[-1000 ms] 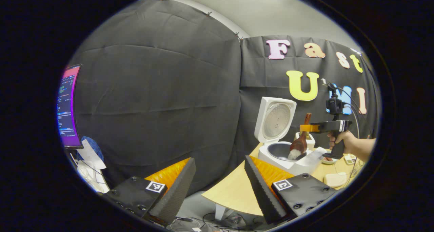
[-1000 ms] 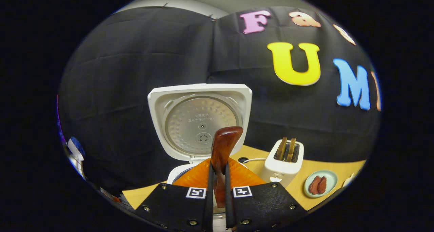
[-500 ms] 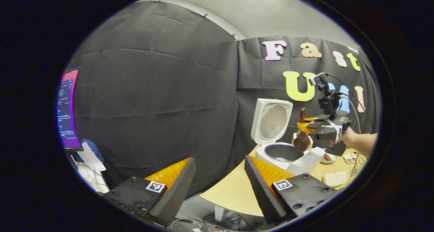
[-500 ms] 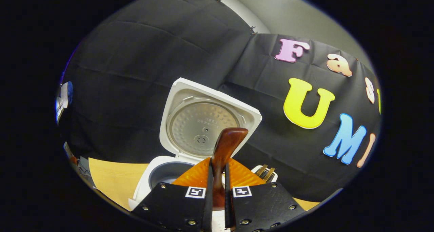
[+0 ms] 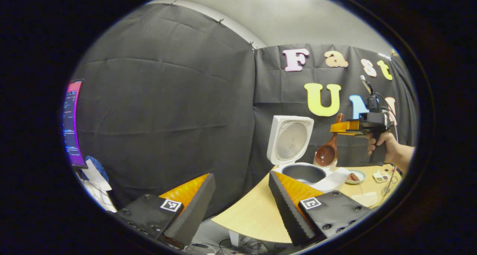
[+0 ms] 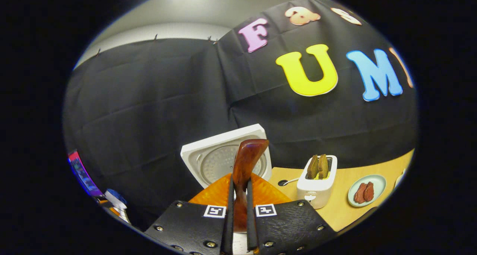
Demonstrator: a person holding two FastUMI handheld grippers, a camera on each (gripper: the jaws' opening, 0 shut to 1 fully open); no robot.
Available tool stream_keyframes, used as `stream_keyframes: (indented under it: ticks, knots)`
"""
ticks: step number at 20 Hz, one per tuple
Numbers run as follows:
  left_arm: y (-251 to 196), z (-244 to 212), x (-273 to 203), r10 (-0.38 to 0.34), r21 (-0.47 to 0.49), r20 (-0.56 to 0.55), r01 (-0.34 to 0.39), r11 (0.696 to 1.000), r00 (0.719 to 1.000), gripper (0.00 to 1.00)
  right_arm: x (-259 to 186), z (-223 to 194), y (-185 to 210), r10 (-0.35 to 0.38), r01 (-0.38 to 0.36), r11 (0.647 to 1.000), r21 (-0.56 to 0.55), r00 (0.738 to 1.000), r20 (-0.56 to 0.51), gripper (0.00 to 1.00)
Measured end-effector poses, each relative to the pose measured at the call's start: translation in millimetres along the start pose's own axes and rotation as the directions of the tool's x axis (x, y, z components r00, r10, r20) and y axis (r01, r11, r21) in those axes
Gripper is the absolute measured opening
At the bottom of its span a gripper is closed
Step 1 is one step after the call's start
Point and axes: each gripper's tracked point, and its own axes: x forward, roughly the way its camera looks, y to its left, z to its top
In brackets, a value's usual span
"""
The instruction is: Close the left gripper, press the button to open the rice cooker; take a wooden spoon from the chopstick holder with the right hand, scoop a spoonful of rice and pour it into the rice cooker, then put the wooden spoon back into the chopstick holder.
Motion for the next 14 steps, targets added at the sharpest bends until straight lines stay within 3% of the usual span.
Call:
stream_keyframes:
  ticks: [3, 6, 8, 14]
  knots:
    - [-19, 17, 5, -0.023, 0.005, 0.03, 0.022, 1.0, 0.999, 0.99, -25, 28, -18, -0.033, 0.029, 0.997, 0.078, 0.998, 0.058, 0.14]
    - [-47, 31, 5, -0.052, 0.005, 0.055, 0.052, 0.999, 0.997, 0.95, -56, 43, -49, -0.092, 0.085, 0.993, 0.079, 0.992, 0.084, 0.15]
    - [-67, 35, 8, -0.077, -0.007, 0.063, 0.078, 0.997, 0.995, 1.0, -76, 51, -77, -0.143, 0.136, 0.988, 0.074, 0.985, 0.098, 0.14]
    - [-132, 46, 15, -0.156, -0.024, 0.074, 0.158, 0.987, 0.985, 1.0, -140, 70, -149, -0.282, 0.266, 0.955, 0.129, 0.95, 0.132, 0.14]
